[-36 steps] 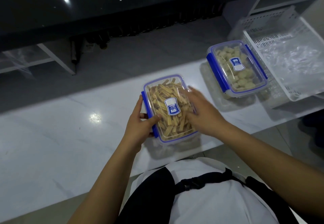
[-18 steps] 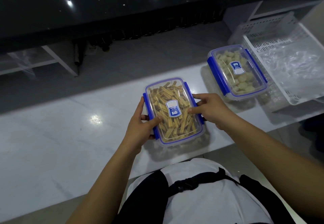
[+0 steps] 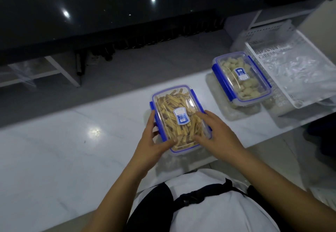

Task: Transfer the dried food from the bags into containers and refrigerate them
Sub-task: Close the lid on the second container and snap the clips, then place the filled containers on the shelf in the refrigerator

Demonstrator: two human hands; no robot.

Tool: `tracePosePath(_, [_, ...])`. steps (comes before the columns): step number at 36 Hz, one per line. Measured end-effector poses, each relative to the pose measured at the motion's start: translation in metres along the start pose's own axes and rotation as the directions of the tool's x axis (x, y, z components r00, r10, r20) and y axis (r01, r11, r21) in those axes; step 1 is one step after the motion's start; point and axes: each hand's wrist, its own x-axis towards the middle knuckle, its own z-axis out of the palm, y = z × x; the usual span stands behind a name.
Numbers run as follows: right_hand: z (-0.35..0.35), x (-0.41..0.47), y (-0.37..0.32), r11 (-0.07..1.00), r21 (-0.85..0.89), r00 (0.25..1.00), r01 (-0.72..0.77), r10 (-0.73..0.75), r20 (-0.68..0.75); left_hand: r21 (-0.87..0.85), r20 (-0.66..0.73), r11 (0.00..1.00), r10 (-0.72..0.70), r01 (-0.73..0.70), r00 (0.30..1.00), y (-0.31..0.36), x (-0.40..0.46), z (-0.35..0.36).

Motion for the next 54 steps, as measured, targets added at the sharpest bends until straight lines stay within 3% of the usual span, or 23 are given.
tracePosePath(4, [0.002, -0.019, 0.007, 0.960, -0.278, 0.990, 0.026, 0.013, 0.139, 0.130, 0.131, 0.983, 0.115, -0.133, 0.985, -0.009, -0.009, 0.004])
tracePosePath(6, [0.003, -0.024, 0.006, 0.961, -0.276, 0.988, 0.022, 0.022, 0.156, 0.176, 0.134, 0.972, 0.131, -0.153, 0.982, -0.010, -0.009, 0.007])
tracePosePath(10, [0.005, -0.030, 0.005, 0.999, 0.012, 0.997, -0.050, 0.049, 0.060, 0.095, 0.089, 0.987, 0.125, -0.133, 0.988, -0.013, -0.007, 0.008])
tracePosePath(13, [0.007, -0.030, 0.003, 0.989, 0.123, 0.997, -0.081, 0.082, -0.004, 0.016, 0.045, 0.994, 0.107, -0.108, 0.993, -0.010, -0.008, 0.006])
tracePosePath(18, [0.001, -0.015, -0.003, 0.856, 0.471, 0.973, -0.212, 0.230, 0.020, -0.227, -0.016, 0.969, -0.099, 0.093, 0.995, -0.013, -0.001, 0.001])
tracePosePath(24, [-0.011, 0.016, -0.006, 0.697, 0.557, 0.884, -0.452, 0.436, 0.171, -0.299, 0.028, 0.939, -0.166, 0.167, 0.986, -0.013, 0.007, -0.004])
tracePosePath(30, [-0.007, 0.017, -0.011, 0.663, 0.546, 0.842, -0.512, 0.513, 0.166, -0.315, 0.072, 0.925, -0.201, 0.213, 0.977, -0.016, 0.011, 0.001])
tracePosePath(37, [-0.041, -0.044, -0.002, 0.643, 0.644, 0.873, -0.413, 0.481, 0.080, -0.281, 0.166, 0.935, -0.176, 0.217, 0.970, 0.008, -0.008, 0.024])
tracePosePath(45, [-0.124, -0.139, 0.043, 0.522, 0.845, 0.925, -0.116, 0.368, -0.100, -0.159, 0.415, 0.982, -0.029, 0.104, 0.909, 0.062, -0.021, 0.113])
tracePosePath(49, [-0.165, -0.186, 0.084, 0.470, 0.882, 0.911, -0.036, 0.377, -0.164, -0.077, 0.533, 0.994, -0.024, 0.076, 0.846, 0.085, -0.019, 0.183])
tracePosePath(54, [-0.207, -0.246, 0.143, 0.460, 0.888, 0.852, 0.025, 0.455, -0.259, 0.049, 0.702, 0.999, -0.034, -0.001, 0.712, 0.097, -0.014, 0.281])
